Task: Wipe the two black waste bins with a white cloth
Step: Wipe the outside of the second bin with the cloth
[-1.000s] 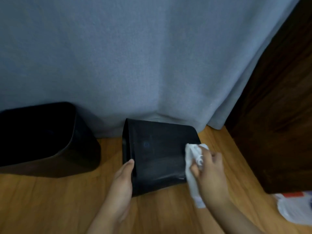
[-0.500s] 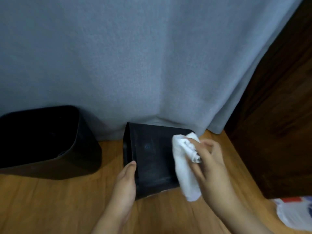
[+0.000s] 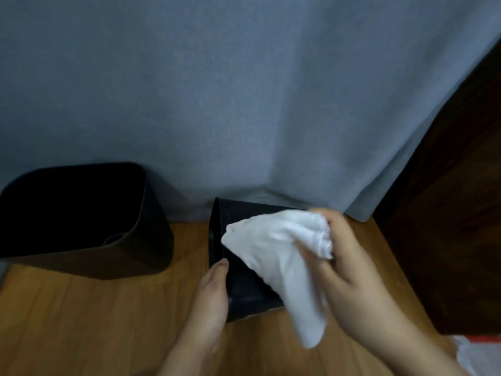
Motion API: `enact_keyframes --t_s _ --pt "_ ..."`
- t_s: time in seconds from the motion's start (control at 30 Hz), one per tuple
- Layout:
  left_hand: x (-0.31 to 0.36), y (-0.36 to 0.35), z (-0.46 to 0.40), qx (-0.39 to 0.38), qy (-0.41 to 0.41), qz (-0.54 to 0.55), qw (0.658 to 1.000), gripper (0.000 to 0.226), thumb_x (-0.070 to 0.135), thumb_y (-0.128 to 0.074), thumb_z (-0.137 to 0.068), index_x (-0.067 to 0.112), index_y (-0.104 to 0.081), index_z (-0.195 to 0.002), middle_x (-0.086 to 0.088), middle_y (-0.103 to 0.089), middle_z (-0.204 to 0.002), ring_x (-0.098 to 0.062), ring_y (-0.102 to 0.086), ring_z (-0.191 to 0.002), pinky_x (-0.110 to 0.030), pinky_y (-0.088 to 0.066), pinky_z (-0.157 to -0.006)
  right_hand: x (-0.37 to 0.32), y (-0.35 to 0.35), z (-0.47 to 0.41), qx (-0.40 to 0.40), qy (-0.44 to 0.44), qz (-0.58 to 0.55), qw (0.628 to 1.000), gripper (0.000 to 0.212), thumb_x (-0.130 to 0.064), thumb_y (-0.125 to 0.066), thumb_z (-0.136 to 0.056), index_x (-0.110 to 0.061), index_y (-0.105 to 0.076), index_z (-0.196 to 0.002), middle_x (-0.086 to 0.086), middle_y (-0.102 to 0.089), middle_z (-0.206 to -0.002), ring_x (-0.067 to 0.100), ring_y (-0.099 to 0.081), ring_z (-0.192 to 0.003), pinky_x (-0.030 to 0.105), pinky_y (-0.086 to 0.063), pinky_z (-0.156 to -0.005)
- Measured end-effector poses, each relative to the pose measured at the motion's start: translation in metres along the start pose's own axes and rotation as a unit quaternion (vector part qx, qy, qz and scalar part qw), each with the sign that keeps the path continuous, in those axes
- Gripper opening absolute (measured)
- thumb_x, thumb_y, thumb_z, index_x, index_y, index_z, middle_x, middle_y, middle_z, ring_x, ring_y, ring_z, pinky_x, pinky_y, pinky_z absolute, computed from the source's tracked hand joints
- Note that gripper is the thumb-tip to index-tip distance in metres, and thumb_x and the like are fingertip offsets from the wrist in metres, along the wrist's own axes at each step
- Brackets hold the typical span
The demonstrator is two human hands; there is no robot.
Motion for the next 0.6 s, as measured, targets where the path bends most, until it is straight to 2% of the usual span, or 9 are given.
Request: enact_keyframes --t_s 0.1,0.17,0.2,0.27,0.33,0.4,0.47,0.53,0.6 --pt "-0.005 0.0 -0.001 0.007 0.021 0.024 0.999 0.038 0.038 -0.043 -0.102 0.02 -0.062 -0.128 -0.005 -0.069 -0.122 -0.027 -0.065 -0.111 -0.048 -0.048 -0.104 0.03 0.018 -0.014 0.001 -0.042 0.037 0.998 0.01 -0.021 -0.051 -0.096 -0.025 -0.054 -0.105 -0.013 -0.065 -0.094 0.0 -0.062 -0.088 0.016 -0.047 -0.073" --pt "-0.004 -0.002 0.001 0.003 0.022 0.028 0.999 0.036 0.036 -0.041 -0.103 0.02 -0.063 -0.126 -0.006 -0.069 -0.12 -0.026 -0.065 -0.109 -0.045 -0.049 -0.102 0.067 0.023 -0.017 -0.001 -0.089 0.152 0.984 0.011 -0.022 -0.052 -0.096 -0.028 -0.051 -0.105 -0.009 -0.066 -0.086 0.003 -0.063 -0.082 0.027 -0.05 -0.071" --pt "-0.004 -0.003 0.0 -0.002 0.019 0.029 0.999 0.035 0.035 -0.04 -0.104 0.019 -0.062 -0.126 -0.006 -0.068 -0.121 -0.025 -0.065 -0.109 -0.041 -0.051 -0.098 0.081 0.022 -0.018 -0.002 -0.107 0.212 0.971 0.013 -0.021 -0.051 -0.095 -0.029 -0.05 -0.106 -0.008 -0.065 -0.085 0.005 -0.062 -0.079 0.028 -0.05 -0.068" --pt "-0.002 -0.008 0.003 -0.017 0.013 0.032 0.999 0.034 0.033 -0.038 -0.105 0.018 -0.059 -0.127 -0.007 -0.066 -0.122 -0.024 -0.064 -0.109 -0.032 -0.053 -0.086 0.096 0.01 -0.017 -0.013 -0.133 0.288 0.948 0.021 -0.023 -0.05 -0.094 -0.025 -0.05 -0.115 -0.005 -0.061 -0.089 0.005 -0.056 -0.074 0.013 -0.042 -0.06" --pt "-0.003 -0.007 0.004 -0.014 0.01 0.033 0.999 0.035 0.032 -0.038 -0.105 0.015 -0.058 -0.129 -0.007 -0.065 -0.124 -0.023 -0.063 -0.11 -0.03 -0.053 -0.082 0.092 -0.009 -0.013 -0.018 -0.159 0.319 0.934 0.032 -0.037 -0.049 -0.094 -0.022 -0.046 -0.122 -0.004 -0.056 -0.1 0.006 -0.052 -0.08 0.012 -0.038 -0.062" --pt "-0.007 -0.007 0.002 -0.005 0.009 0.039 0.999 0.036 0.031 -0.04 -0.104 0.016 -0.059 -0.131 -0.007 -0.067 -0.121 -0.023 -0.065 -0.109 -0.032 -0.053 -0.083 0.078 -0.032 -0.007 -0.003 -0.134 0.404 0.905 0.054 -0.055 -0.045 -0.086 -0.017 -0.046 -0.124 0.002 -0.054 -0.109 0.019 -0.054 -0.09 0.027 -0.046 -0.07" --pt "-0.006 -0.006 0.002 -0.001 0.001 0.043 0.999 0.034 0.03 -0.041 -0.104 0.016 -0.061 -0.128 -0.007 -0.07 -0.117 -0.023 -0.067 -0.105 -0.035 -0.054 -0.085 0.076 -0.051 0.0 0.005 -0.13 0.479 0.868 0.075 -0.069 -0.038 -0.076 -0.01 -0.053 -0.12 0.011 -0.055 -0.105 0.027 -0.055 -0.085 0.038 -0.049 -0.065" --pt "-0.006 -0.007 0.001 -0.007 -0.002 0.043 0.999 0.032 0.03 -0.041 -0.104 0.016 -0.063 -0.123 -0.006 -0.07 -0.117 -0.023 -0.066 -0.106 -0.038 -0.052 -0.094 0.079 -0.056 0.004 0.006 -0.139 0.506 0.851 0.077 -0.069 -0.042 -0.075 -0.006 -0.054 -0.118 0.016 -0.056 -0.103 0.031 -0.054 -0.08 0.04 -0.048 -0.061" --pt "-0.005 -0.007 0.002 -0.019 -0.002 0.024 1.0 0.029 0.031 -0.043 -0.103 0.02 -0.061 -0.123 -0.002 -0.066 -0.124 -0.02 -0.062 -0.114 -0.038 -0.047 -0.103 0.082 -0.052 0.007 0.013 -0.127 0.514 0.848 0.068 -0.06 -0.059 -0.076 -0.006 -0.054 -0.119 0.019 -0.056 -0.104 0.034 -0.054 -0.079 0.04 -0.048 -0.058"
Point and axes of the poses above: each hand's wrist, its own z-axis away from the middle knuckle, its own y-axis out of the back of the hand, x = y × z, the point moved 9 cm from there along -z, towards the middle knuckle
